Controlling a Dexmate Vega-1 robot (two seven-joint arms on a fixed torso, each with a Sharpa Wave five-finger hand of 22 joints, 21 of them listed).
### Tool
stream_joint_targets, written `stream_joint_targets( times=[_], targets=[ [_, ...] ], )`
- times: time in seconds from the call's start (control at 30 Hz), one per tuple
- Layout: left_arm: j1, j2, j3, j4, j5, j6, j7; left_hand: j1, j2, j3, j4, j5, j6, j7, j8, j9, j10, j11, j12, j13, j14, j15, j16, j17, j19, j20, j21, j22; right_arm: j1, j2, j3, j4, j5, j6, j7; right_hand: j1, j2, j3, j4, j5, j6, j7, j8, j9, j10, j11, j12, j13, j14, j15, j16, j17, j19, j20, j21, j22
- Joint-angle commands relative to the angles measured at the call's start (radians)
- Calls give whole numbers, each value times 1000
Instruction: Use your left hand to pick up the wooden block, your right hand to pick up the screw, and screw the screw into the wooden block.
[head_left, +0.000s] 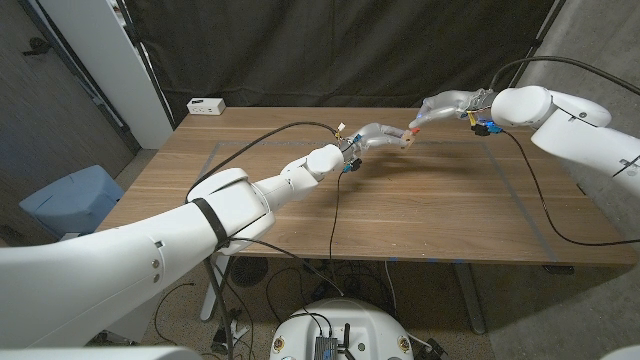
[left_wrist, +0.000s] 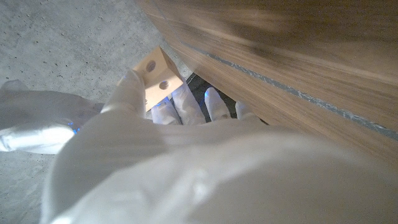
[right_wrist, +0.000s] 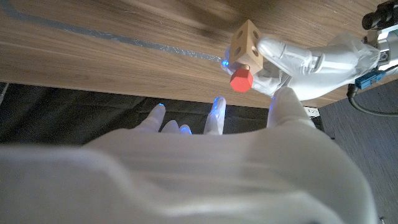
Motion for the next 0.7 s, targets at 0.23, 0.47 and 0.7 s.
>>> stream_joint_targets(
  times=[0.23, 0.47, 0.7],
  targets=[
    [-3, 0, 3, 0, 1, 11, -4, -1, 10, 7, 3, 9, 15, -3, 11, 4, -6, 5, -2, 2, 7, -74, 1, 2, 5, 0, 0, 3, -2, -18, 15, 30, 31, 91, 47, 56, 1, 36, -5, 5, -60, -44, -58, -45, -33, -18, 6, 3, -21, 3, 0, -4, 18, 4, 4, 2],
    [-3, -2, 4, 0, 0, 18, -6, -2, 10, 7, 3, 9, 13, -3, 10, 4, -8, 2, -2, 2, 7, -75, 1, 2, 4, -1, -1, 3, 4, -12, 4, 47, 15, 102, 56, 102, 0, 56, -9, 1, -77, -104, -93, -79, -42, -33, 11, 1, -24, -1, 2, -7, 21, -1, 1, 2],
    [-6, -5, 8, 0, 3, 26, -3, -3, 11, 8, 4, 9, 13, -3, 11, 4, -7, 2, -1, 2, 6, -74, 1, 2, 4, 0, -1, 3, -2, -1, -1, 66, -9, 115, 34, 143, -3, 72, -11, 6, -59, -138, -108, -106, -32, -44, 19, -1, -16, -9, 6, -9, 31, -8, 3, 2]
  ],
)
